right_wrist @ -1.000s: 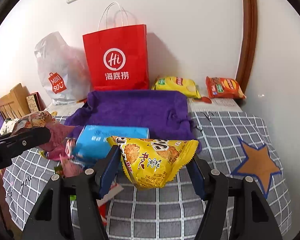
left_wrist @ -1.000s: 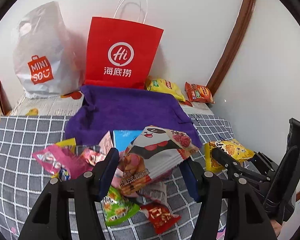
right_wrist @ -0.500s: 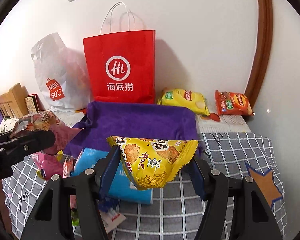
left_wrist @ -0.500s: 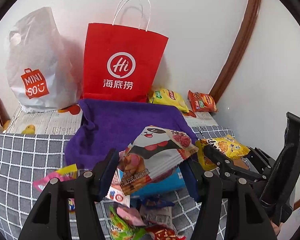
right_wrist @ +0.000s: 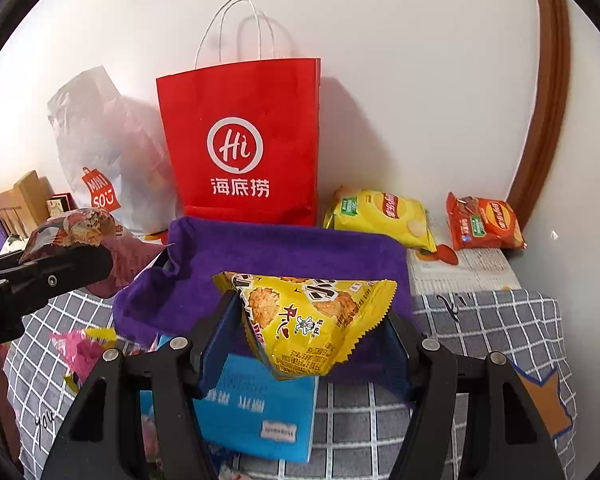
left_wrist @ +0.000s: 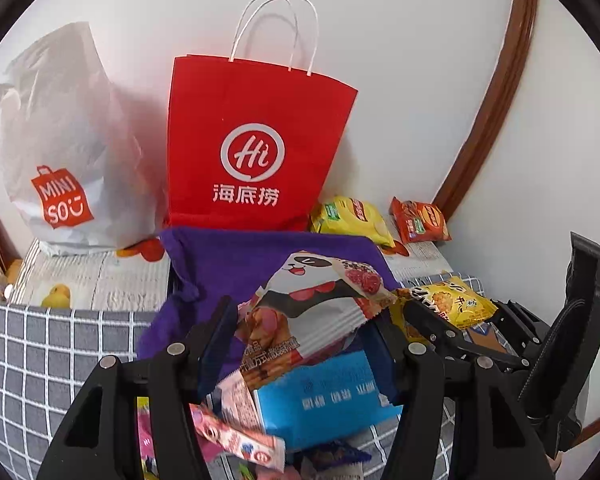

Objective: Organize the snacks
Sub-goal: 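Carry both packets over the purple towel with both tools, then open both tools to drop the packets onto the purple towel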

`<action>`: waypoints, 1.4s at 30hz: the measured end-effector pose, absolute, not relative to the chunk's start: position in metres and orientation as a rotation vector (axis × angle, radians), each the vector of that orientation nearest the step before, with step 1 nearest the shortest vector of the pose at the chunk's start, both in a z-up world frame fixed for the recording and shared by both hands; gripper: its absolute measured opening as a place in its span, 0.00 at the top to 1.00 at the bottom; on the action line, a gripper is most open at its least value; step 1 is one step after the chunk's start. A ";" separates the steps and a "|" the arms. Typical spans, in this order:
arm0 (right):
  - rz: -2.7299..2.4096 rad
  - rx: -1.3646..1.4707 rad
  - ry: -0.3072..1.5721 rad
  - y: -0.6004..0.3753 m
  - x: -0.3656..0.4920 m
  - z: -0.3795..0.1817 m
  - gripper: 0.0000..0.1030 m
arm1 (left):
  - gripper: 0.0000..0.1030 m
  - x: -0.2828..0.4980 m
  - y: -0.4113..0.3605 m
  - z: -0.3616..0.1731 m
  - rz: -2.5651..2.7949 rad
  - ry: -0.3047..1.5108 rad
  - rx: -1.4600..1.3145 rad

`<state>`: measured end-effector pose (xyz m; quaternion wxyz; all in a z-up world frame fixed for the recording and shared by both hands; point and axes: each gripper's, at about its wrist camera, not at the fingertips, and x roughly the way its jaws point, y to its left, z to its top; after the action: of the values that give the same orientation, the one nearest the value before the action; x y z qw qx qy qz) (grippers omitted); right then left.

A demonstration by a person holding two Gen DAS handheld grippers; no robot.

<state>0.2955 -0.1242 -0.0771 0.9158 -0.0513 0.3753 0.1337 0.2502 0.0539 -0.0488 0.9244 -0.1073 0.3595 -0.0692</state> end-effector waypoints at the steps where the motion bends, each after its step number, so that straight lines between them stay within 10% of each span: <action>1: 0.279 -0.106 0.773 -0.123 0.299 -0.077 0.37 | 0.43 0.253 0.055 -0.048 -0.139 0.734 -0.217; 42: 0.286 -0.244 0.995 -0.108 0.448 -0.193 0.37 | 0.43 0.399 0.100 -0.164 -0.101 0.935 -0.324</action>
<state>0.4479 -0.1076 -0.1929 0.8618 -0.1163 0.4745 0.1365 0.3985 0.1000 -0.1642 0.8787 -0.1556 0.4487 -0.0483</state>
